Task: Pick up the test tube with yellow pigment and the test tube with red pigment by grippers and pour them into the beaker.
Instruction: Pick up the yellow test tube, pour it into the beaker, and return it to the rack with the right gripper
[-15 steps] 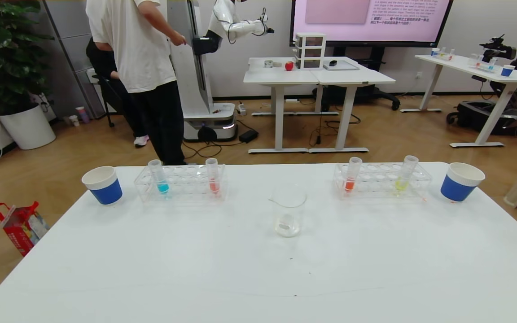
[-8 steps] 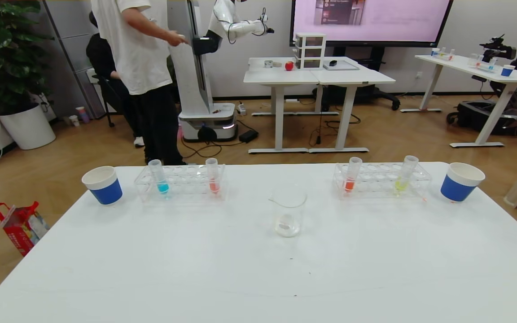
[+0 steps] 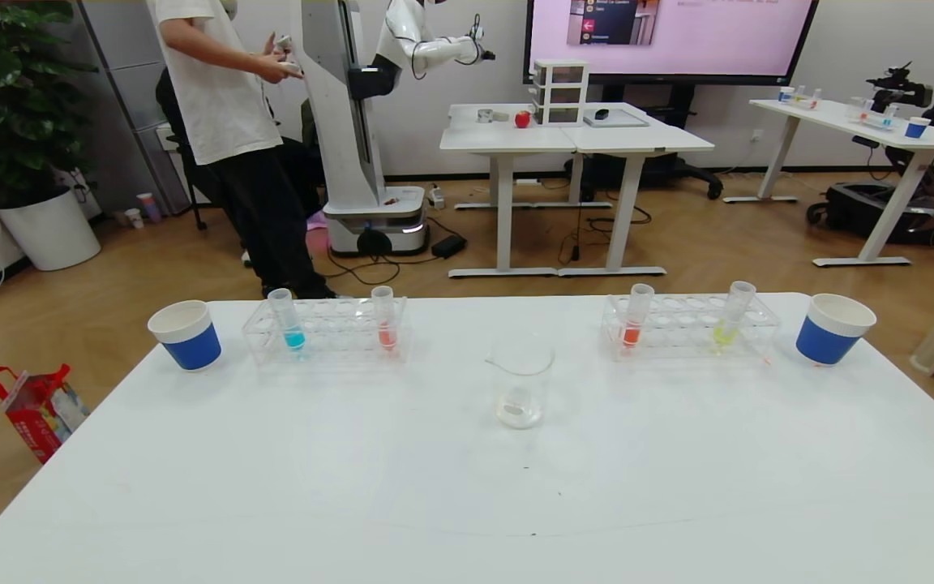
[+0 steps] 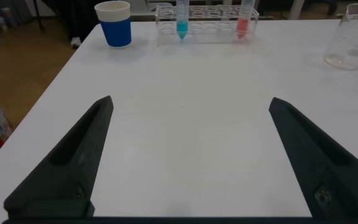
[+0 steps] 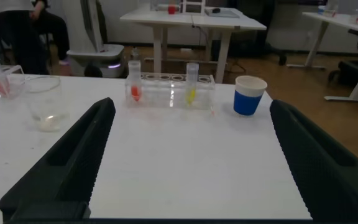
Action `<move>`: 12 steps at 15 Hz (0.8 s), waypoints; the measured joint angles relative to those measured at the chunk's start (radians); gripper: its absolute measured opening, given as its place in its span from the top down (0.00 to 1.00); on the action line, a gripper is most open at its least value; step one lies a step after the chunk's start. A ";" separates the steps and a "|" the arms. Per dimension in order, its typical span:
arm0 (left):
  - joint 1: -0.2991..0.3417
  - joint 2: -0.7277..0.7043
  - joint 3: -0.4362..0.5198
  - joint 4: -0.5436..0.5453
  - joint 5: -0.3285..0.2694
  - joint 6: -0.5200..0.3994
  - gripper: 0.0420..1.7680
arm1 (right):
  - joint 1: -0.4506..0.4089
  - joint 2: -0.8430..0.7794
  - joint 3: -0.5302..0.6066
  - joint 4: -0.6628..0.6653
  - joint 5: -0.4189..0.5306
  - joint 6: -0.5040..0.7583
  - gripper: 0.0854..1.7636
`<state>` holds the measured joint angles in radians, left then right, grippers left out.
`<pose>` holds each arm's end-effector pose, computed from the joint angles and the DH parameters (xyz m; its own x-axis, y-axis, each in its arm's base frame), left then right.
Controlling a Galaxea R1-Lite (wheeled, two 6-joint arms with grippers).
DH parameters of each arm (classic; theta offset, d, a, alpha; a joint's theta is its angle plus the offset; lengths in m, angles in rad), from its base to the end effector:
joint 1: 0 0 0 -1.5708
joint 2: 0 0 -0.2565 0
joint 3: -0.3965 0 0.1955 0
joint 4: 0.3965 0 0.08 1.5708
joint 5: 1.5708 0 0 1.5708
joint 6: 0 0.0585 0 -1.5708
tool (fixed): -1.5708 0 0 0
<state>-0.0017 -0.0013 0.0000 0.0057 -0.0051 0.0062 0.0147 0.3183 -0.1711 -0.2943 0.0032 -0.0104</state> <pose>0.0622 -0.0004 0.0748 1.0000 -0.0068 -0.0044 0.0068 1.0000 0.0062 0.0828 0.0014 0.1488 0.9890 0.0177 0.1466 -0.0163 0.9998 -0.0108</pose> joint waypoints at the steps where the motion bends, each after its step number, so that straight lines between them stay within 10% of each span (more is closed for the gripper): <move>1: 0.000 0.000 0.000 0.000 0.000 0.000 0.01 | -0.001 0.098 -0.015 -0.098 0.000 0.002 0.02; 7: 0.000 0.000 0.000 0.000 0.001 0.000 0.01 | -0.009 0.723 -0.112 -0.633 0.002 0.004 0.02; 12: 0.000 0.000 0.000 0.000 0.000 0.000 0.01 | -0.049 1.149 -0.255 -0.824 0.019 0.010 0.02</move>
<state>-0.0017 -0.0013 0.0000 0.0057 -0.0047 0.0057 -0.0340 1.4672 -0.4257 -1.1179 0.0219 0.0000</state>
